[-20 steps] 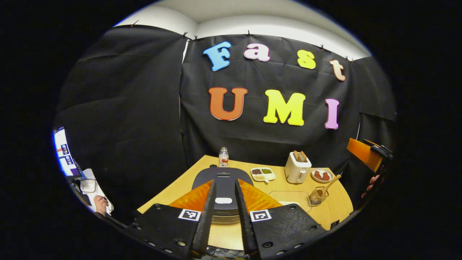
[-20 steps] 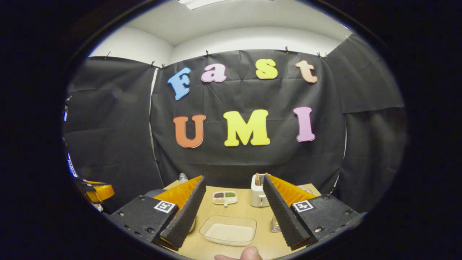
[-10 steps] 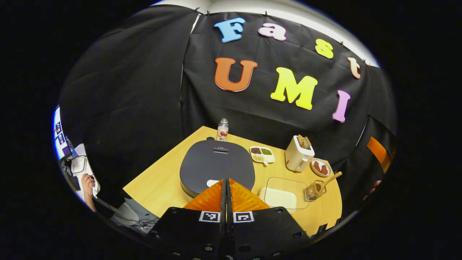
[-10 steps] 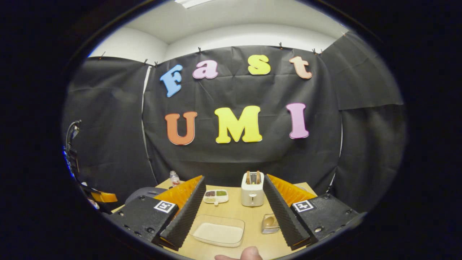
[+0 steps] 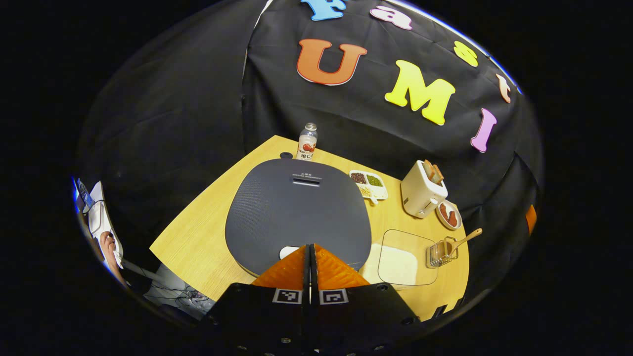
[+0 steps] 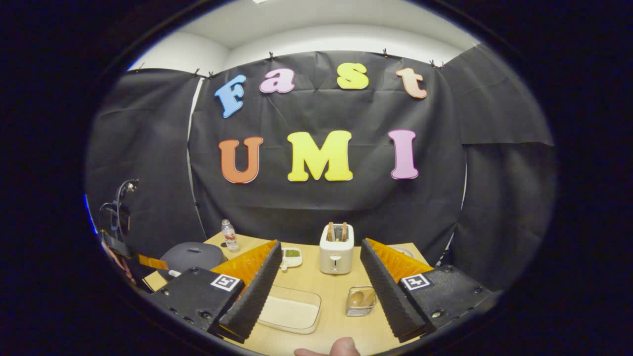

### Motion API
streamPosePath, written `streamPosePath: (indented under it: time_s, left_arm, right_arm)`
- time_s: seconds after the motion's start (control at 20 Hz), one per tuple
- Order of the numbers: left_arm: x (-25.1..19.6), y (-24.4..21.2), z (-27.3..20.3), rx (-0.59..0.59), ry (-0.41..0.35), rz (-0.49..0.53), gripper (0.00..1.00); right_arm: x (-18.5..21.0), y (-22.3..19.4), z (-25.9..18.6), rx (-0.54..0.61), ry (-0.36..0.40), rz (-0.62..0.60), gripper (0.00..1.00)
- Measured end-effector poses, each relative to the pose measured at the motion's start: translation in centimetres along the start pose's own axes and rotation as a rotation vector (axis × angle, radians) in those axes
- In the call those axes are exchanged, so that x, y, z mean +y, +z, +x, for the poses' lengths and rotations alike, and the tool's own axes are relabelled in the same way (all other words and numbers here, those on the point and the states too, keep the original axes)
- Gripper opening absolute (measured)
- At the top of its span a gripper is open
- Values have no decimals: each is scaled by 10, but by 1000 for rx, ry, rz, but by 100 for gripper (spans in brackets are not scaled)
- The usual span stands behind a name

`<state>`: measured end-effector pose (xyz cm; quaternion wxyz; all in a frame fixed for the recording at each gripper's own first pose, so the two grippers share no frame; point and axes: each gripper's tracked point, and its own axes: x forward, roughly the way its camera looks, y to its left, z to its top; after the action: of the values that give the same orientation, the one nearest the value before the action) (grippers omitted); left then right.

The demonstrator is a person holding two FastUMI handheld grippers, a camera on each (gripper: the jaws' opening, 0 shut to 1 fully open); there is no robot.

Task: Close the left gripper, press the button to open the rice cooker; take a wooden spoon from the chopstick holder with the right hand, scoop a spoonful of rice and pour it into the rice cooker, then put the wooden spoon back into the chopstick holder.

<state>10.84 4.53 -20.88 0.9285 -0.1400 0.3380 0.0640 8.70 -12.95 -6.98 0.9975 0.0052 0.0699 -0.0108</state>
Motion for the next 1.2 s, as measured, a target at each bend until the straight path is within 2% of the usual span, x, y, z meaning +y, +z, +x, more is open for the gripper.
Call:
streamPosePath:
  time_s: [0.1, 0.15, 0.2, 0.3, 0.45, 0.55, 0.7, 0.8, 0.85, 0.9, 1.2]
  left_arm:
    - [4, -4, 8, 22, 5, 10, 0]
    - [6, -6, 11, 30, 5, 12, 8]
    - [6, -10, 13, 40, 5, 11, 0]
    - [7, -10, 17, 31, -2, 15, 0]
    - [7, -20, 17, 62, -22, -46, 0]
    - [8, -22, 12, 100, -44, -95, 0]
    - [8, -18, 15, 83, -60, -120, 0]
    - [8, -12, 8, 60, -49, -124, 0]
    - [8, -6, 3, 35, -41, -130, 0]
    - [6, -1, -6, 16, -40, -134, 0]
    - [-12, 71, -48, -249, -50, -106, 0]
  right_arm:
    - [-5, -5, 3, 9, -11, 6, 100]
    - [-7, -6, 6, 17, -19, 7, 97]
    - [-11, -7, 8, 22, -27, 10, 100]
    - [-15, -8, 12, 25, -41, 19, 97]
    - [-14, -8, 17, 21, -49, 28, 100]
    - [-8, -10, 19, 27, -42, 33, 100]
    - [1, -11, 23, 33, -21, 35, 100]
    - [5, -4, 23, 21, -8, 25, 97]
    - [5, 1, 22, 7, -7, 18, 100]
    - [4, 5, 22, -5, -8, 14, 97]
    - [-2, 16, 16, -21, -8, 10, 100]
